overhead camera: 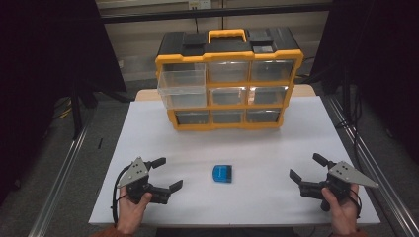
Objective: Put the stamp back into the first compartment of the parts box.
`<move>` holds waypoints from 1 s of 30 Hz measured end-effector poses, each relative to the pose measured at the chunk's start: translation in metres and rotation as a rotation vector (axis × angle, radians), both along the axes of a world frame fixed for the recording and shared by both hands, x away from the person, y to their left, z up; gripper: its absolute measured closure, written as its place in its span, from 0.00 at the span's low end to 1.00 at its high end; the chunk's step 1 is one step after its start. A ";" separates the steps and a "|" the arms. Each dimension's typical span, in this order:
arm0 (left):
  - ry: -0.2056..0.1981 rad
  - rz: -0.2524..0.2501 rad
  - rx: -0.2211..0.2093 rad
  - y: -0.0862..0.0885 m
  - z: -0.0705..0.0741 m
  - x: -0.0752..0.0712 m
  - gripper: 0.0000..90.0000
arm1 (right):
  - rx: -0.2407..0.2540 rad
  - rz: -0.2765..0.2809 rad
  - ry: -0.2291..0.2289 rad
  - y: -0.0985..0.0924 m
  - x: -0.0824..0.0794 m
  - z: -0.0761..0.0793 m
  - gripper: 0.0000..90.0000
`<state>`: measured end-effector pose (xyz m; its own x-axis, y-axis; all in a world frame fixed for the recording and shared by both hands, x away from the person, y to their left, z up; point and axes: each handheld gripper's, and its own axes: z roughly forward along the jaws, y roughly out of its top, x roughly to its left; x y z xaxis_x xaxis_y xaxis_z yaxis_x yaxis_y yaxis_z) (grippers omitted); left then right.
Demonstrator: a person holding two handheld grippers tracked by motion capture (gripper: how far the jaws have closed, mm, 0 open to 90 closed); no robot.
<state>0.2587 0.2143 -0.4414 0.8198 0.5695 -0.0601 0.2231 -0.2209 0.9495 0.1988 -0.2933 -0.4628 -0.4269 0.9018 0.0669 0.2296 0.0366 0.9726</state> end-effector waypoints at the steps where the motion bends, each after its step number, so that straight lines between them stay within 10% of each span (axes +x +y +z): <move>1: 0.015 0.007 -0.005 -0.001 0.000 0.001 0.03 | -0.002 0.001 0.000 0.000 0.000 0.000 0.00; 9: 0.047 -0.033 -0.033 -0.012 0.003 0.008 0.03 | 0.000 0.013 0.001 0.001 0.000 0.000 0.00; 30: 0.106 -0.209 0.111 -0.063 0.012 0.028 0.04 | -0.006 0.023 -0.003 0.003 0.000 0.000 0.00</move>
<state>0.2870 0.1509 -0.4290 0.9129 0.3961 -0.0987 0.2586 -0.3738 0.8907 0.1993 -0.2904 -0.4629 -0.4476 0.8922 0.0602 0.2257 0.0476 0.9730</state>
